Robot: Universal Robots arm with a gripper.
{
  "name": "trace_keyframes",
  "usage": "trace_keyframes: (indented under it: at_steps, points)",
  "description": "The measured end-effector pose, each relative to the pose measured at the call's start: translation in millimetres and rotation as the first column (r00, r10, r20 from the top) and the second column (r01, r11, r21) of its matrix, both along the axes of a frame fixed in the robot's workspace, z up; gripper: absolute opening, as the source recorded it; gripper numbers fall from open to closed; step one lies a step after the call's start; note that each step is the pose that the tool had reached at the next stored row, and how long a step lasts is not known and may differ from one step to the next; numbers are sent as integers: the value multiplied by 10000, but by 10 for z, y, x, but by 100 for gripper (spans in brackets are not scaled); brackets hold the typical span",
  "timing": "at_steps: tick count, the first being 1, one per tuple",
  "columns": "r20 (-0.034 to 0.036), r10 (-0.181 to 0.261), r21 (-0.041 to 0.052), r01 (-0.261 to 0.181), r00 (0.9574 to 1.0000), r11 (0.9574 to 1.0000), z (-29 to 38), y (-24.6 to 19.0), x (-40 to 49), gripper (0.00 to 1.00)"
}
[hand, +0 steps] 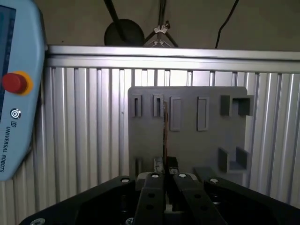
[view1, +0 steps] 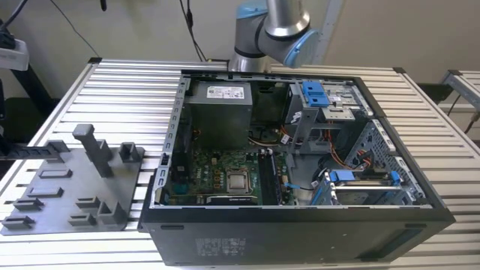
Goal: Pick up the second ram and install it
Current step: 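Pick up the second ram and move it above second insertion slot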
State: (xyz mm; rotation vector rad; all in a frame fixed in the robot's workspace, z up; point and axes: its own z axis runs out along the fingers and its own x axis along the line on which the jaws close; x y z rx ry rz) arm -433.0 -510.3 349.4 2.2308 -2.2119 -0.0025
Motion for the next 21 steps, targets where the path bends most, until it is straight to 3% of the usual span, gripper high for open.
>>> trace_keyframes:
  at_steps: [21]
  points:
    - [-1,-1,2,1,10000,10000,443,0,0,14]
